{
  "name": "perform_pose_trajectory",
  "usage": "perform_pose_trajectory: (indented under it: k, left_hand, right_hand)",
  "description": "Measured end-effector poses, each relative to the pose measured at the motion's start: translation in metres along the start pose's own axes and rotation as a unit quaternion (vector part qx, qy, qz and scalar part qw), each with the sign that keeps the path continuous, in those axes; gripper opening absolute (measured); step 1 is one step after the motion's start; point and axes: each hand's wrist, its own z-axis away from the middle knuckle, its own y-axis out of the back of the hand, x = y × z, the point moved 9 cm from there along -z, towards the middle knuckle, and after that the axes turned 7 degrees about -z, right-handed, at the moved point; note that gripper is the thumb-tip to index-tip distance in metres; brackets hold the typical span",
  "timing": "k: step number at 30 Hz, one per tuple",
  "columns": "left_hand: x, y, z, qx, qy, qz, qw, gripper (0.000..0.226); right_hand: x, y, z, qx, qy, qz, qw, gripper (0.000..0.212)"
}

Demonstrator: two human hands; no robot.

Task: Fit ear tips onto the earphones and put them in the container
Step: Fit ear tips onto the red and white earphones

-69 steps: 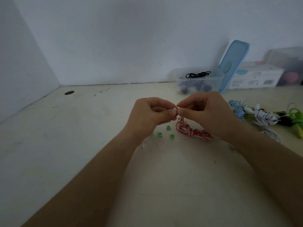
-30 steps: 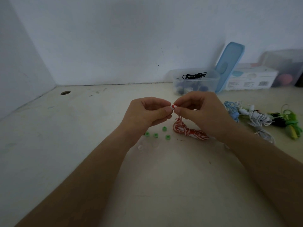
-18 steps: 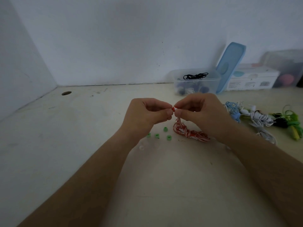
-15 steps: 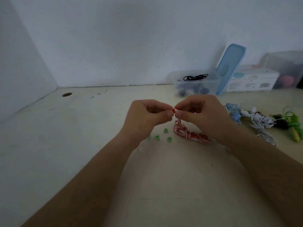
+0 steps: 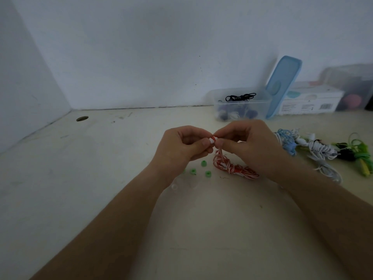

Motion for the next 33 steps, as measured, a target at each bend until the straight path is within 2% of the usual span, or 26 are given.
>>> perform_pose_trajectory:
  k: [4, 11, 19, 22, 25, 27, 31, 33]
  left_hand:
    - [0.002, 0.000, 0.000, 0.009, -0.011, -0.003, 1.000, 0.010]
    - [0.004, 0.000, 0.000, -0.019, 0.001, 0.018, 1.000, 0.016]
    - [0.003, 0.000, 0.000, -0.013, 0.017, -0.007, 1.000, 0.017]
    - [0.004, 0.001, 0.000, -0.008, 0.016, -0.027, 0.999, 0.017]
    - [0.006, 0.004, -0.001, -0.002, 0.008, -0.054, 0.999, 0.018]
    - [0.007, 0.004, -0.001, -0.001, -0.003, -0.088, 0.996, 0.020]
    - [0.010, 0.004, -0.004, 0.010, -0.040, -0.192, 0.981, 0.017]
    - [0.009, 0.004, -0.005, 0.014, -0.055, -0.239, 0.969, 0.012]
  right_hand:
    - [-0.002, 0.002, 0.001, 0.015, -0.002, -0.008, 1.000, 0.009]
    - [-0.002, 0.004, -0.001, 0.016, -0.001, -0.005, 1.000, 0.009]
    - [0.002, 0.001, 0.000, -0.008, -0.020, 0.010, 1.000, 0.015]
    - [0.005, 0.007, 0.000, 0.020, -0.043, 0.025, 0.999, 0.019]
    - [-0.001, 0.016, -0.001, 0.047, -0.044, 0.082, 0.995, 0.009]
    - [-0.005, 0.017, 0.000, 0.013, -0.049, 0.170, 0.984, 0.016]
    - [0.011, -0.003, 0.011, -0.134, -0.115, 0.328, 0.928, 0.063]
    - [0.017, -0.010, 0.014, -0.163, -0.122, 0.354, 0.913, 0.062]
